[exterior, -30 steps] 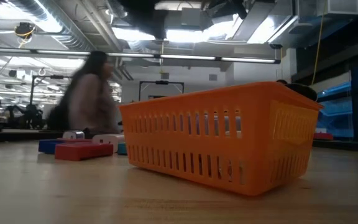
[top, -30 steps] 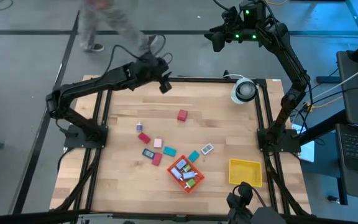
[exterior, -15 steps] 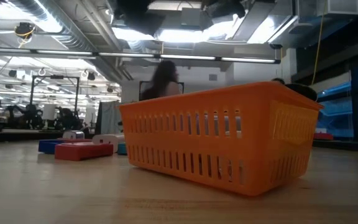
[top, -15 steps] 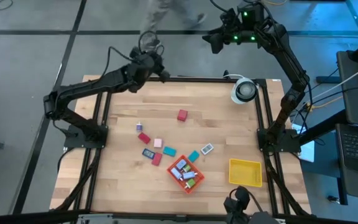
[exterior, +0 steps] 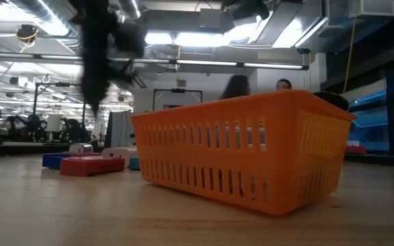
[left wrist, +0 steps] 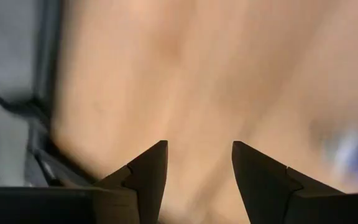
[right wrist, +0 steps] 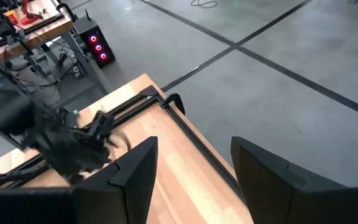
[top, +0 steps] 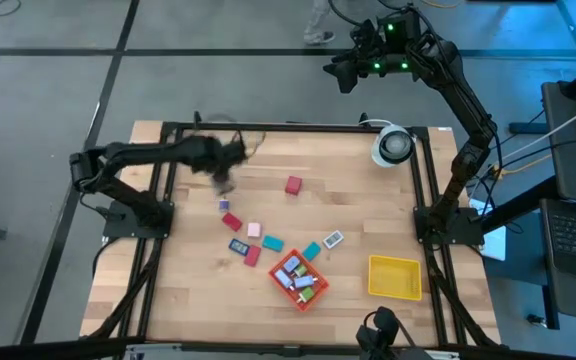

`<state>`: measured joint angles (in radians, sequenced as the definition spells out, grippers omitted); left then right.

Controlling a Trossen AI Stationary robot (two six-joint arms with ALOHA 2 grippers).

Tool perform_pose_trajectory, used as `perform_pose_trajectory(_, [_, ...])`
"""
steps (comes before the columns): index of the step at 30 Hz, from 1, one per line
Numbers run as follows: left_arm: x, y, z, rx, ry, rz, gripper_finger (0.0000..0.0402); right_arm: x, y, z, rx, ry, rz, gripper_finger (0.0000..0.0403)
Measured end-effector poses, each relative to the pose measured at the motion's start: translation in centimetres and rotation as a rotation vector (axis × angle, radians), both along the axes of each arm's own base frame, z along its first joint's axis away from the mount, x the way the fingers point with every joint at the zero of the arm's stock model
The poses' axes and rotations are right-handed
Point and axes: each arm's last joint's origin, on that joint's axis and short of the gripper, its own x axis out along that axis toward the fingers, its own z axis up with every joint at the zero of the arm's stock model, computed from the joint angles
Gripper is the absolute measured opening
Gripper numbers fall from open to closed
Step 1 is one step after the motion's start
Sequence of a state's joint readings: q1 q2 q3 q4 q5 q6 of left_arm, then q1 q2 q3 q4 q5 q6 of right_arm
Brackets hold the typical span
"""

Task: Pick & Place Office items
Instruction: Put the violet charger adapter into the orange bin

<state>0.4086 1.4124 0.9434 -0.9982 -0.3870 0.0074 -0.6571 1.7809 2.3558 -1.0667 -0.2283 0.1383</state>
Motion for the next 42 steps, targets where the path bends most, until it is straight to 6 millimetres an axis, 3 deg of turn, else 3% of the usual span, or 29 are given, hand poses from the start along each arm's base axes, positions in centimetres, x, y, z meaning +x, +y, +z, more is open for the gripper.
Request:
perform_pose_trajectory(2, [-0.9, -1.1, -1.1, -0.055, 0.049, -0.037, 0.0174, 0.0, 0.0, 0.1, -0.013, -0.003, 0.005, 0.021])
perform_pose_trajectory(5, [-1.5, -3.0, -1.2, -0.117, 0.059, -0.2, 0.0174, 0.1, -0.1, 0.2, -0.023, -0.014, 0.006, 0.021])
perform_pose_trajectory(12, [-0.5, -5.3, 0.0, -0.112, 0.053, -0.487, 0.0195, 0.2, -0.2, 0.1, -0.018, -0.018, 0.002, 0.021])
perform_pose_trajectory(18, [0.4, -6.8, -0.7, -0.095, 0.278, -1.038, 0.022, 0.2, -0.1, 0.1, -0.008, -0.024, 0.016, 0.021])
perform_pose_trajectory(20, [1.1, -6.8, -0.8, -0.043, 0.279, -1.136, 0.0225, 0.2, -0.1, 0.1, -0.006, -0.025, 0.016, 0.021])
perform_pose_trajectory(25, [2.3, -6.5, -0.7, -0.009, 0.155, -1.218, 0.0224, 0.2, -0.1, 0.1, 0.002, -0.028, 0.012, 0.021])
perform_pose_trajectory(32, [1.4, -6.1, -1.7, -0.133, 0.311, -1.276, 0.0217, 0.2, -0.1, 0.1, 0.001, -0.028, 0.013, 0.021])
perform_pose_trajectory(42, [1.8, -6.1, -2.6, -0.219, 0.306, -1.411, 0.0214, 0.7, -0.5, 0.0, -0.061, -0.026, 0.039, 0.021])
